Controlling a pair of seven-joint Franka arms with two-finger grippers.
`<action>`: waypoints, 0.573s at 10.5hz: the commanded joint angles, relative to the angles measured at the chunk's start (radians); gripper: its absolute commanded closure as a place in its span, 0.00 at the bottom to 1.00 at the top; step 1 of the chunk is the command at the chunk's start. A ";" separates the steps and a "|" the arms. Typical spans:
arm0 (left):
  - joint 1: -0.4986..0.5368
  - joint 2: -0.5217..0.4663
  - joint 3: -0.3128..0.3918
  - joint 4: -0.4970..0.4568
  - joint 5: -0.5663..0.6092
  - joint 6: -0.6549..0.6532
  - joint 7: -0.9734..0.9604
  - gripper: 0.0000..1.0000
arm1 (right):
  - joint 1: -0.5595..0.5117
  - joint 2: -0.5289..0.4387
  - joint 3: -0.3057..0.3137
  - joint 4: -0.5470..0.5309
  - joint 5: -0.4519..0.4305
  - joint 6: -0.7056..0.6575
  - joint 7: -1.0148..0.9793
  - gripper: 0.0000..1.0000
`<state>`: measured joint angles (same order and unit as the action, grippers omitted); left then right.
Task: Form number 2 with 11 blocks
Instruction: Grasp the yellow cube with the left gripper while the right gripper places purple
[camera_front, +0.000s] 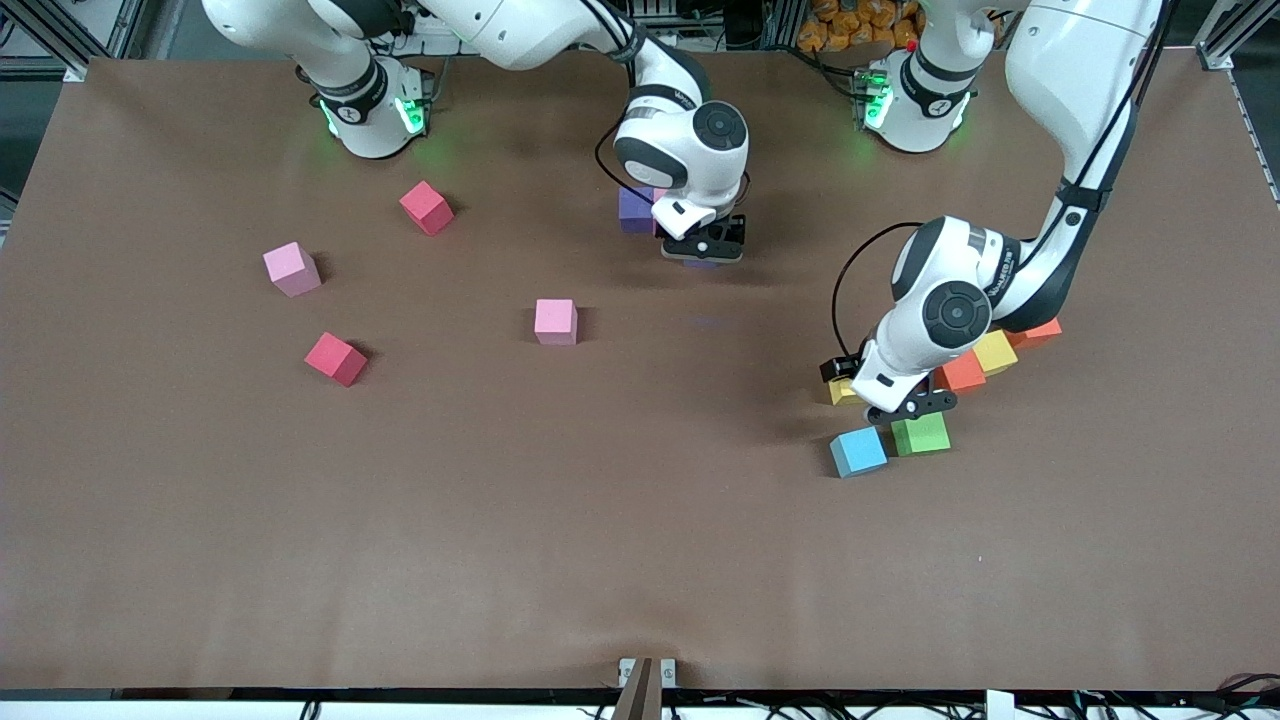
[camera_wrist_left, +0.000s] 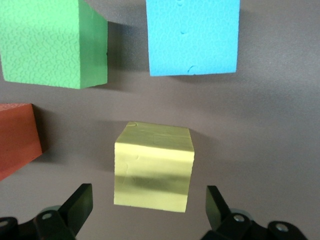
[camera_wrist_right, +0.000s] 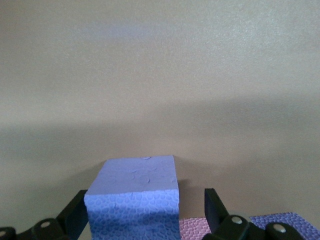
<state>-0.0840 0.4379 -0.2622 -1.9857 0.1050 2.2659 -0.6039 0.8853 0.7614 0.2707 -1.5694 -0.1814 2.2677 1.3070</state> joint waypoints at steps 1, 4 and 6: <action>0.006 0.041 0.001 0.038 0.028 -0.006 0.013 0.00 | -0.005 -0.056 -0.002 -0.018 -0.007 -0.004 0.023 0.00; 0.007 0.056 0.009 0.039 0.099 0.001 0.004 0.01 | -0.022 -0.105 -0.004 -0.020 -0.001 -0.007 0.014 0.00; 0.007 0.065 0.009 0.057 0.093 0.001 -0.007 0.04 | -0.081 -0.141 -0.004 -0.021 -0.004 -0.065 -0.008 0.00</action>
<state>-0.0779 0.4862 -0.2527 -1.9574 0.1774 2.2691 -0.6036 0.8558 0.6665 0.2599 -1.5635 -0.1806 2.2381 1.3092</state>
